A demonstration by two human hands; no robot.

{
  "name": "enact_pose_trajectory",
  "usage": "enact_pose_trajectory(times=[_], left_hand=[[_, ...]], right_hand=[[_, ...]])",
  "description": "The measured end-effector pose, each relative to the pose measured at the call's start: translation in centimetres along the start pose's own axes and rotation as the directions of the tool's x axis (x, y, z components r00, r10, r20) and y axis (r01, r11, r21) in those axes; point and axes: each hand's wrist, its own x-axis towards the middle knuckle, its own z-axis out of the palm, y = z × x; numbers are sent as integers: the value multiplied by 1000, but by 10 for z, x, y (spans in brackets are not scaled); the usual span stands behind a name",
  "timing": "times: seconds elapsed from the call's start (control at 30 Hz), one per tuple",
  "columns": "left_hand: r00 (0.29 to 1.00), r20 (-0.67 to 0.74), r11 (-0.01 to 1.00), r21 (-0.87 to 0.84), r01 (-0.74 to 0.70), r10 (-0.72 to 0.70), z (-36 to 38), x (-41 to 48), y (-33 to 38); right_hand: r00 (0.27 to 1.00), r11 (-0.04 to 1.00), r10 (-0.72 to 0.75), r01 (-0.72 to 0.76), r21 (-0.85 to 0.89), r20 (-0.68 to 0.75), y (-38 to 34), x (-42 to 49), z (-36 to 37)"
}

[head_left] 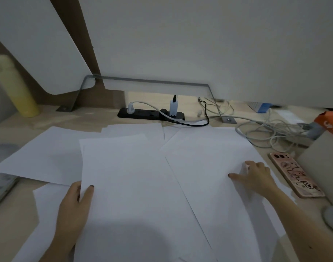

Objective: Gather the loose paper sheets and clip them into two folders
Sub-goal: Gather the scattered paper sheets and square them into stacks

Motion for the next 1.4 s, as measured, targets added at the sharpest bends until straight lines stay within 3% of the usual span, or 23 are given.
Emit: enact_pose_trajectory(times=[0.27,0.6,0.77,0.9,0.97,1.13,1.3,1.4], left_hand=[[999,-44,998,57,-5,7,5,8,-6],[1000,-9,999,30,-16,16,6,1,-1],[998,61,1000,-14,-10,11,3,-4,8],[998,53,1000,-18,-20,21,-2,-7,1],[998,48,999,-14,-36,37,-3,-6,-2],[995,67,997,-36,-70,72,-6,-6,-6],[993,93,995,-73,-68,75,-7,-5,-6],[992,91,994,-68,-83,89,-7,-3,-7]], right_hand=[[998,999,-15,14,32,57,-8,24,11],[934,948,-309,289,129,181,-22,-7,12],[974,880,-205,228,417,-99,-13,-22,18],[970,854,-66,177,489,-235,1,-36,13],[985,832,9,89,548,-173,0,-43,11],[974,729,163,-225,647,156,-15,-61,4],[983,733,31,-146,665,182,-21,-71,9],[997,770,-33,-21,637,72,-29,-70,5]])
